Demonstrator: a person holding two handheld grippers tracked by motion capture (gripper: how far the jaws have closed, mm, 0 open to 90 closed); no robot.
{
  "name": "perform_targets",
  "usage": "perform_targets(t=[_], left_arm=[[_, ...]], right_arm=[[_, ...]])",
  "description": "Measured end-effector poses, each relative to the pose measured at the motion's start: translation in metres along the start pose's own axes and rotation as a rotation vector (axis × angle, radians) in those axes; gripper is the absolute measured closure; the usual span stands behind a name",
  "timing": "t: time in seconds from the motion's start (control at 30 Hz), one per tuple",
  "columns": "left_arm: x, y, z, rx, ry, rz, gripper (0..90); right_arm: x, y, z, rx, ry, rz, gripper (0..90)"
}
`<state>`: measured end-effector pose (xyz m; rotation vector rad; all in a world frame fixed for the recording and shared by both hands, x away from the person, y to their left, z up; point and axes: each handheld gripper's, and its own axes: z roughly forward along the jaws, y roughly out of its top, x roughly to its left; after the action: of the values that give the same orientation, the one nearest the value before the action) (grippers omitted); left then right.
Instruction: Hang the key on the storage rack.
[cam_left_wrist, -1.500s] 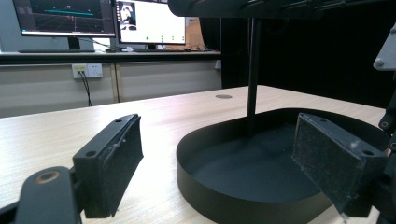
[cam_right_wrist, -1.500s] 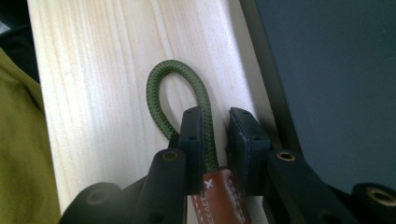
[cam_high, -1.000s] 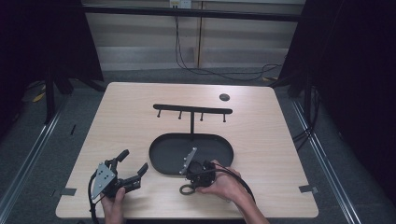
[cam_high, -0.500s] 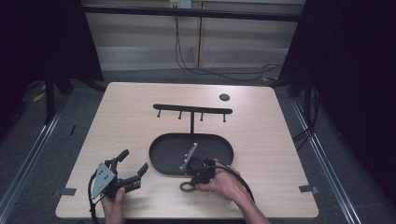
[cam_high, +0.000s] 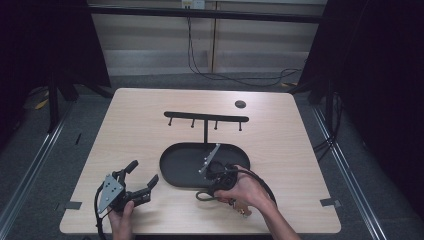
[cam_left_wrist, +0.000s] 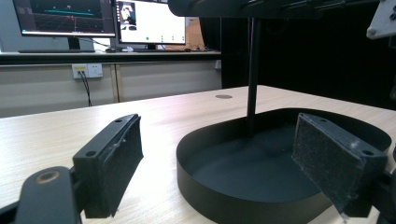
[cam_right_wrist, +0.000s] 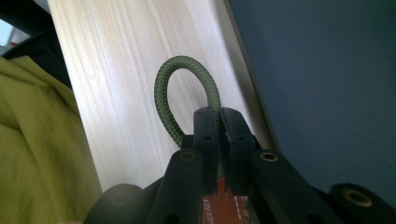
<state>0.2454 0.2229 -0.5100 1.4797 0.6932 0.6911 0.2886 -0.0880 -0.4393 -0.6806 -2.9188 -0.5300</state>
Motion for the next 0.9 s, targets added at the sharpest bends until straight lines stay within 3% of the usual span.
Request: perform_targets(t=[0.53,0.9], left_arm=[[0.0,0.0,0.0,0.0,0.0,0.0,15.7],[0.0,0.0,0.0,0.0,0.0,0.001,15.7]], right_arm=[[0.0,0.003,-0.03,0.028,0.016,-0.006,85.9],[0.001,0.007,-0.058,0.009,-0.011,-0.024,85.9]])
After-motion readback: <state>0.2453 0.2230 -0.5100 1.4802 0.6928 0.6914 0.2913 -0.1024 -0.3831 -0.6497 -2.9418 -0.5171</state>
